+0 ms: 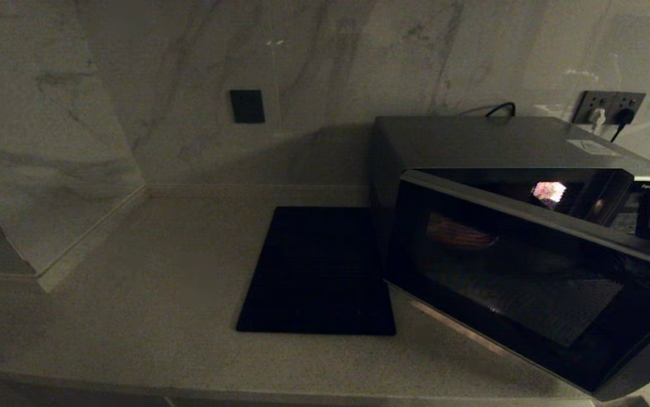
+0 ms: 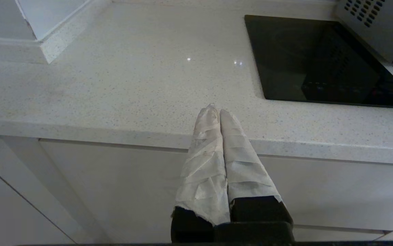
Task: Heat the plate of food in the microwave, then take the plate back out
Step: Open the microwave oven
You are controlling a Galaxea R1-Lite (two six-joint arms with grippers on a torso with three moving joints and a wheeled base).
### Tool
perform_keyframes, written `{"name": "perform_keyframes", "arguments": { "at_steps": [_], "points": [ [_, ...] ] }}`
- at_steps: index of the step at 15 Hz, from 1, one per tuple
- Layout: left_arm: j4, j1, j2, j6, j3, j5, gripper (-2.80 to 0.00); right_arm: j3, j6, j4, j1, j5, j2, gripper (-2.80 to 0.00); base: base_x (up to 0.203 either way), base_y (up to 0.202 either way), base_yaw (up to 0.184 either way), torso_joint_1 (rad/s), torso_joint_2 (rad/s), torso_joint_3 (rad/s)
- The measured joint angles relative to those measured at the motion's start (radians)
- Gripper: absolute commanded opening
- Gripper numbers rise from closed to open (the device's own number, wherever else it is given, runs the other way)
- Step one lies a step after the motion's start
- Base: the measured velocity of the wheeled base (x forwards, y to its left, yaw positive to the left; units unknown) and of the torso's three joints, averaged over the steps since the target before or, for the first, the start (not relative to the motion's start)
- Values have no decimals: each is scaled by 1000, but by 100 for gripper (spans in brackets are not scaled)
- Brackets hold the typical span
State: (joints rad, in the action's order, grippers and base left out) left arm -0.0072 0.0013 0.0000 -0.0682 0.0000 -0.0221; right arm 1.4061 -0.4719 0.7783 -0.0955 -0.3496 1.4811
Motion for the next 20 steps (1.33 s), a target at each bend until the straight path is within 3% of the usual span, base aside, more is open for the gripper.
{"name": "perform_keyframes", "arguments": {
  "at_steps": [4,11,20],
  "points": [
    [0,0,0,0,0,0,-280,-42,-2,1,-129,-4,-61,-280,0,0,0,0,0,0],
    [0,0,0,0,0,0,-280,-122,-4,17,-247,-4,-153,-280,0,0,0,0,0,0],
    [0,0,0,0,0,0,-280,-123,-120,93,-497,-4,-221,-280,0,0,0,0,0,0]
  ]
}}
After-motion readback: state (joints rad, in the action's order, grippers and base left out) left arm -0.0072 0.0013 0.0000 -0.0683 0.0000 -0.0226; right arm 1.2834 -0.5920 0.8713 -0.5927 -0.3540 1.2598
